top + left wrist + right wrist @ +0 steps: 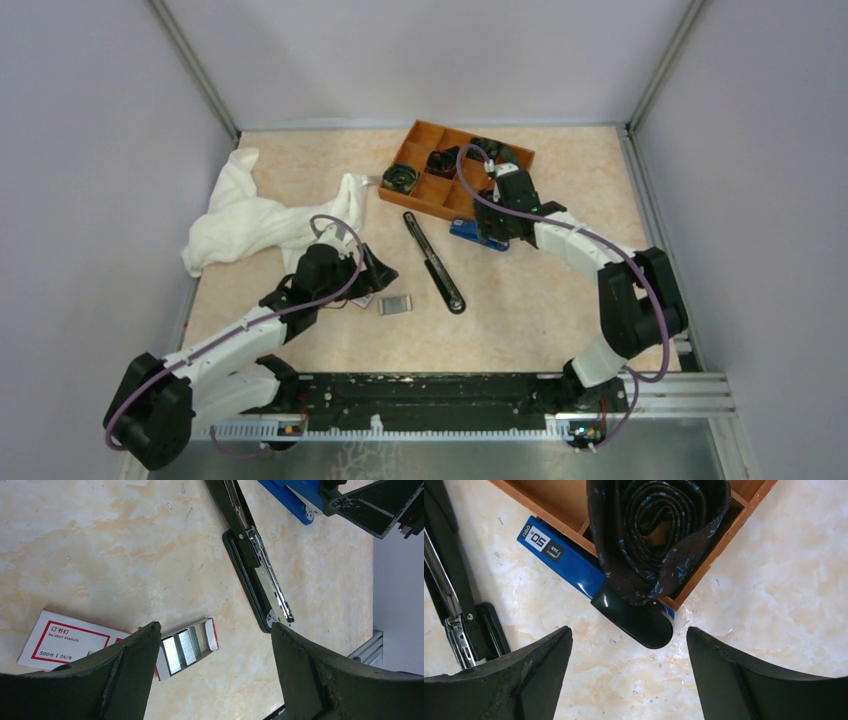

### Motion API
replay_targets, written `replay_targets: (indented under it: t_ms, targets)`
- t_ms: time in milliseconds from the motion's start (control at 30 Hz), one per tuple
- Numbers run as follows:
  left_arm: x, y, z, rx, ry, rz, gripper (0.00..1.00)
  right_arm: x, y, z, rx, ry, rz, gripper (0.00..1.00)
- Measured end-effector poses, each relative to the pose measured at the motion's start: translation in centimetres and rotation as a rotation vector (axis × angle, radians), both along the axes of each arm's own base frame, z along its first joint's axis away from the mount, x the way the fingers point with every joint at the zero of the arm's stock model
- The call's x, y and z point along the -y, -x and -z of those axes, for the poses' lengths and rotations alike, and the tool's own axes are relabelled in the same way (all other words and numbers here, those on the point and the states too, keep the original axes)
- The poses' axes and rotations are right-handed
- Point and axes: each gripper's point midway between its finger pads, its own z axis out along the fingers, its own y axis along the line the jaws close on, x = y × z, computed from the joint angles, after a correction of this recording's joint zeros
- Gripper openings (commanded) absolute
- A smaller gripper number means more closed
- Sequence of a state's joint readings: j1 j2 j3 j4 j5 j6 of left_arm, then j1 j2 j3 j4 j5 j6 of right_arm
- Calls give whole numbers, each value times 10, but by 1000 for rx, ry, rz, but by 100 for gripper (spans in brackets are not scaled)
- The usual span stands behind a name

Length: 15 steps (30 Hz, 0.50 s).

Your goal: Load the staples into the stapler

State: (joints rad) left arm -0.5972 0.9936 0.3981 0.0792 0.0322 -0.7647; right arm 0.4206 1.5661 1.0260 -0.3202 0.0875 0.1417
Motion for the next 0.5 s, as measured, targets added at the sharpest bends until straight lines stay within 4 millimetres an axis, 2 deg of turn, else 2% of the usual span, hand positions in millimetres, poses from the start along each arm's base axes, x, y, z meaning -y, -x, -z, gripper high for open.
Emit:
replay_targets:
  t_ms: [233, 500]
  targets:
    - [4, 2, 3, -16, 0, 23, 87, 3, -2, 4, 2, -14, 5, 87]
    - [5, 1, 1, -14, 2, 34, 87, -9, 1, 9, -18, -60, -61, 85]
